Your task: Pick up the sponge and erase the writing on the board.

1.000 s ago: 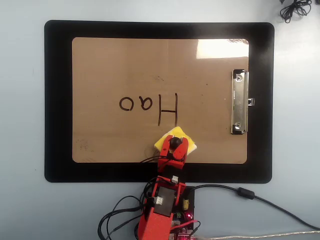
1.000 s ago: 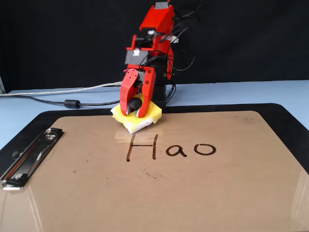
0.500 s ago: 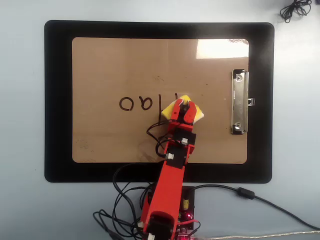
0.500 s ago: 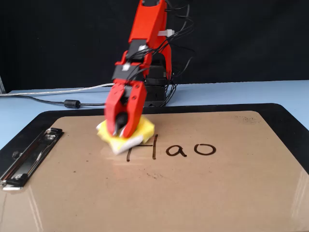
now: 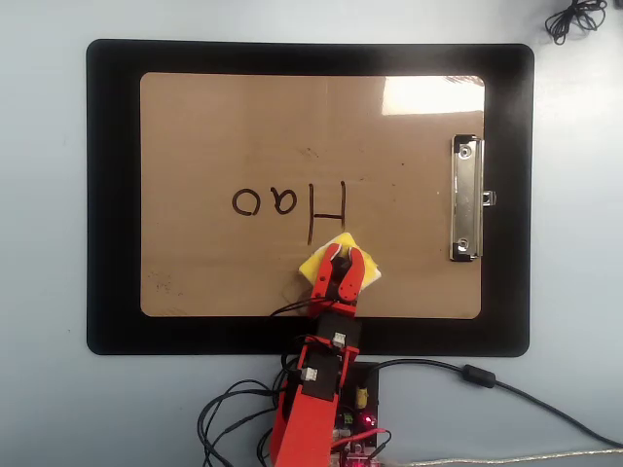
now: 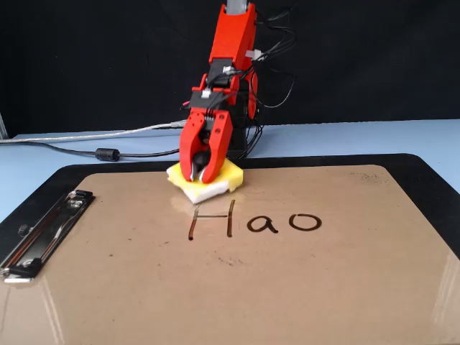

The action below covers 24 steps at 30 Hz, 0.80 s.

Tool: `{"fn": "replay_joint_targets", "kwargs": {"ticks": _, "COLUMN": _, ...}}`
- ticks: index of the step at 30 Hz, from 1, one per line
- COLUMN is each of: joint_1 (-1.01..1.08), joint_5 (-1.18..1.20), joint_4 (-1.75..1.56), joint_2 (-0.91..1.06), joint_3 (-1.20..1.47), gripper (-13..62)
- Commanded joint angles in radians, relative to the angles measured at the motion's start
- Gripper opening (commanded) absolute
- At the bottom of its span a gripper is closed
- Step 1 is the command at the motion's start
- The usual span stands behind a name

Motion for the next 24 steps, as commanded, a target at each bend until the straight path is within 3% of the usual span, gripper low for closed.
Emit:
{"fn": "replay_joint_targets", "kwargs": {"ticks": 1, "joint_1": -0.009, "joint_5": -0.048, "joint_4": -0.103, "joint_2": -0.067, "joint_3": -0.051, "gripper": -8.0}}
{"fn": "replay_joint_targets", "kwargs": {"ticks": 9, "joint_1": -0.069, "joint_5": -0.135, "joint_4": -0.434, "joint_2": -0.732, "joint_3": -0.518, "gripper": -8.0}}
{"fn": "replay_joint_targets", "kwargs": {"ticks": 11, "joint_1": -0.064, "joint_5": -0.138, "joint_4": -0.443, "joint_2": -0.779, "joint_3": -0.557, "gripper": -8.0}}
{"fn": "replay_joint_targets", "kwargs": {"ticks": 13, "joint_1": -0.064, "joint_5": -0.143, "joint_4": -0.445, "joint_2": -0.721, "joint_3": -0.476, "gripper": -8.0}}
{"fn": "replay_joint_targets", "kwargs": {"ticks": 21, "joint_1": -0.067, "joint_5": -0.138, "joint_4": -0.434, "joint_2": -0.103, "joint_3": 0.126, "gripper": -8.0}}
{"fn": "replay_joint_targets", "kwargs": {"ticks": 24, "joint_1": -0.067, "joint_5": -0.141, "joint_4": -0.422, "joint_2": -0.11, "joint_3": 0.13, "gripper": -8.0}}
